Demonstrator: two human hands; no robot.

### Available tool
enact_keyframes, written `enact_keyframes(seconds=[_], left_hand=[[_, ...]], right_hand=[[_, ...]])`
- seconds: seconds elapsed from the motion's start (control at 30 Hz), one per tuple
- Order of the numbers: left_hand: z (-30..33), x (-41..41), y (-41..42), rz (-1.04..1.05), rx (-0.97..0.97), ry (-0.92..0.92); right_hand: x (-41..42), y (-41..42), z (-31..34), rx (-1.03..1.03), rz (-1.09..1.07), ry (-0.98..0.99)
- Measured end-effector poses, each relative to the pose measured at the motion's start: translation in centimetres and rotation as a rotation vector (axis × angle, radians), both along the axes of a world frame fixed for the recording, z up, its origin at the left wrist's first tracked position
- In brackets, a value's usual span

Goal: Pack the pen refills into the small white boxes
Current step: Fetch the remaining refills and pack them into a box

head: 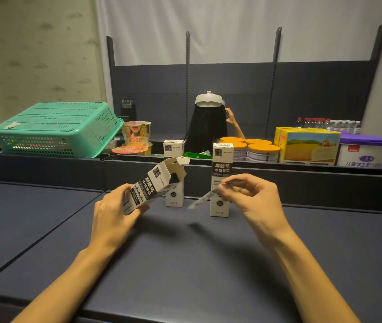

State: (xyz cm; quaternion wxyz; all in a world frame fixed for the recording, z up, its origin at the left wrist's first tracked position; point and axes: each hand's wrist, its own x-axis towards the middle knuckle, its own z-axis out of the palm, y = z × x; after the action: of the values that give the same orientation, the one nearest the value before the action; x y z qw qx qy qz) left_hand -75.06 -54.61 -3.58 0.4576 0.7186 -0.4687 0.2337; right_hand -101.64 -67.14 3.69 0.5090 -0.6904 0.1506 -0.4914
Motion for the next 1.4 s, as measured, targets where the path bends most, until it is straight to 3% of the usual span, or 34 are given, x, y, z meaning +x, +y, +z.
enact_keyframes(seconds=[0.17,0.4,0.5,0.8,0.93,1.2,1.4], left_hand=[[0.0,0.0,0.0,-0.002,-0.001,-0.010],[0.1,0.0,-0.2,-0.004,0.008,-0.039],[0.1,0.0,-0.3,-0.019,0.016,-0.058],[0.0,-0.6,-0.5,-0.035,0.024,-0.151],[0.0,-0.8,-0.4,-0.044,0.034,-0.169],[0.0,-1.1,-0.5,-0.061,0.057,-0.199],[-0.1,-1.2,-0.6,-0.077,0.061,-0.191]], right_hand=[[0.3,0.1,-0.1,-0.049,-0.077,-0.002],[-0.7,0.5,1.1,0.151,-0.099,-0.309],[-0.6,0.6,1.2,0.176,-0.087,-0.350],[0.7,1.0,0.3,0.123,-0.071,-0.293],[1.5,1.0,-0.5,0.083,-0.057,-0.182],[2.4,0.6,-2.5,-0.213,-0.180,0.055],[2.9,1.1,-2.9,-0.270,-0.084,0.093]])
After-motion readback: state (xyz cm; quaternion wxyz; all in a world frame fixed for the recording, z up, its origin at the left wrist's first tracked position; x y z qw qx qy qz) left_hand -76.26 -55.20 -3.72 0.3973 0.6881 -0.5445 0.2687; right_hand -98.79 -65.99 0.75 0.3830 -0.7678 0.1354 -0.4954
